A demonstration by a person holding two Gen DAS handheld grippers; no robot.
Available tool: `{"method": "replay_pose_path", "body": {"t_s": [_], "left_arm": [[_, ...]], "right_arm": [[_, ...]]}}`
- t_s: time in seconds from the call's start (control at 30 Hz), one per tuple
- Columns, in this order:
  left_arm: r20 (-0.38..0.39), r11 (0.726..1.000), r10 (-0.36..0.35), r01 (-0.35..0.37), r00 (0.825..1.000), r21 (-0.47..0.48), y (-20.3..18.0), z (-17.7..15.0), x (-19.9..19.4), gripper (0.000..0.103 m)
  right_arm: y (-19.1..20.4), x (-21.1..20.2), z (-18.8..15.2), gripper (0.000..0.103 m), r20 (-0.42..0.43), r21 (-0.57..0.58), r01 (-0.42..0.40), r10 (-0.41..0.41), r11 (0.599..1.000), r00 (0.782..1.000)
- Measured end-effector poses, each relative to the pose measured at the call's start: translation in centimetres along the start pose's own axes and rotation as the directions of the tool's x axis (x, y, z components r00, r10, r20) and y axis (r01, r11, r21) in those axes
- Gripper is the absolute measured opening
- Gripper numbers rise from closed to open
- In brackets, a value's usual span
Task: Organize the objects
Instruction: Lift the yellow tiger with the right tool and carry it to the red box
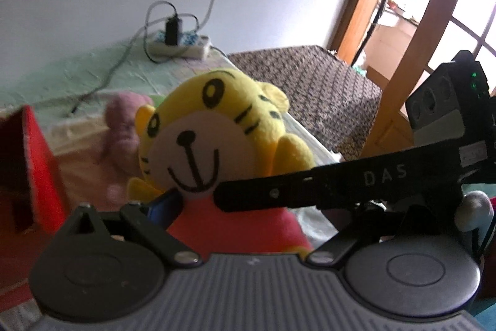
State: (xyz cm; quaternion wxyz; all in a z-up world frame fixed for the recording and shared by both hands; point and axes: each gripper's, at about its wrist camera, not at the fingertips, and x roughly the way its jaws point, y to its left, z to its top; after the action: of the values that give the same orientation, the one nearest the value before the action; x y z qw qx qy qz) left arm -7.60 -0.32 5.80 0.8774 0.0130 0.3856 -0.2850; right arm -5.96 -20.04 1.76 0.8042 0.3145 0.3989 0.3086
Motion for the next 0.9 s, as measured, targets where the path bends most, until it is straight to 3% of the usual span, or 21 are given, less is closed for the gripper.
{"method": "replay_pose_path", "body": {"t_s": [0.47,0.73,0.9], "left_arm": [[0.137,0.996,0.089,-0.086,0.986,-0.029,7.8,-0.7,-8.6,0.094],[0.172,0.988,0.141,-0.129,0.975,-0.083,13.4,-0.7,-10.7,0.094],[0.161,0.98,0.171,-0.151,0.972,-0.131,16.9,-0.4,-10.5,0.094]], "right_arm": [[9.4,6.9,0.3,0.052,0.023,-0.096,-0.067,0.069,0.993,0.997],[13.7,12.0,0.6,0.053,0.051,-0.15,-0.045,0.053,0.988,0.997],[14.6,14.3,0.7,0.052,0.064,-0.117,-0.026,0.033,0.993,0.997]]}}
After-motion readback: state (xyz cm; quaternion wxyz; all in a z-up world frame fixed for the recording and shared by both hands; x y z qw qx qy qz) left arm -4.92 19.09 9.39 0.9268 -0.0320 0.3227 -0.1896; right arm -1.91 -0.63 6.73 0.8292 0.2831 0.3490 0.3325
